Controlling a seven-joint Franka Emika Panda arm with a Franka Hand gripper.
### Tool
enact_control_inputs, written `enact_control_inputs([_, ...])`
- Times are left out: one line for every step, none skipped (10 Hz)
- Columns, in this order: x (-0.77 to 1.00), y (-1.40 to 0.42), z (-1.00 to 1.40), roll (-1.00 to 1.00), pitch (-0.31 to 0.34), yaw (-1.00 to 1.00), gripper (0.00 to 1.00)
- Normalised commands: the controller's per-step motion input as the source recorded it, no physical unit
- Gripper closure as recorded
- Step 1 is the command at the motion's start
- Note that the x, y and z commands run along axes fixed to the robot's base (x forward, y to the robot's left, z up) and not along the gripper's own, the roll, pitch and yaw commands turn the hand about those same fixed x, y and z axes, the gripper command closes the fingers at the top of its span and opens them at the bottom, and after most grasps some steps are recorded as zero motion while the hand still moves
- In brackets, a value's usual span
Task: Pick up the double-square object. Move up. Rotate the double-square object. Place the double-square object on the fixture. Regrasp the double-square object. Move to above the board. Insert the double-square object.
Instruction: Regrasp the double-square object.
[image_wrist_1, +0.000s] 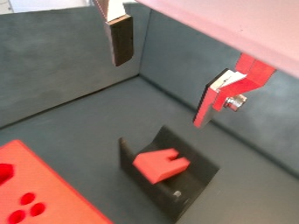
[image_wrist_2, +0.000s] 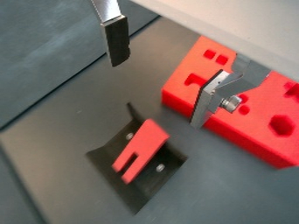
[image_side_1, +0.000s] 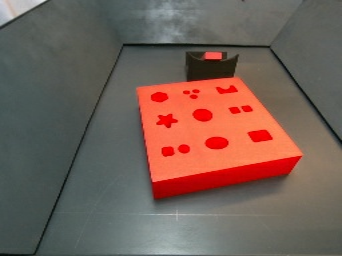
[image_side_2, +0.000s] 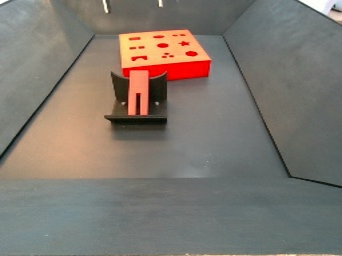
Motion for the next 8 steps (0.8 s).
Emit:
enact_control_inputs([0.0, -0.02, 0.0, 1.0, 0.01, 0.03, 0.0])
enact_control_inputs([0.01, -0.02, 0.0, 1.0, 0.017, 0.04, 0.0])
enact_control_inputs([0.03, -0.02, -0.01, 1.0, 0.025, 0.04, 0.0])
enact_control_inputs([0.04, -0.03, -0.01, 1.0, 0.039, 0.04, 0.0])
enact_control_inputs([0.05, -0.03, -0.01, 1.0, 0.049, 0.05, 0.0])
enact_control_inputs([0.07, -0.03, -0.01, 1.0, 0.071, 0.06, 0.0])
enact_control_inputs([0.08, -0.03, -0.01, 1.0, 0.103, 0.07, 0.0])
enact_control_inputs([0.09, -0.04, -0.01, 1.0, 0.126, 0.09, 0.0])
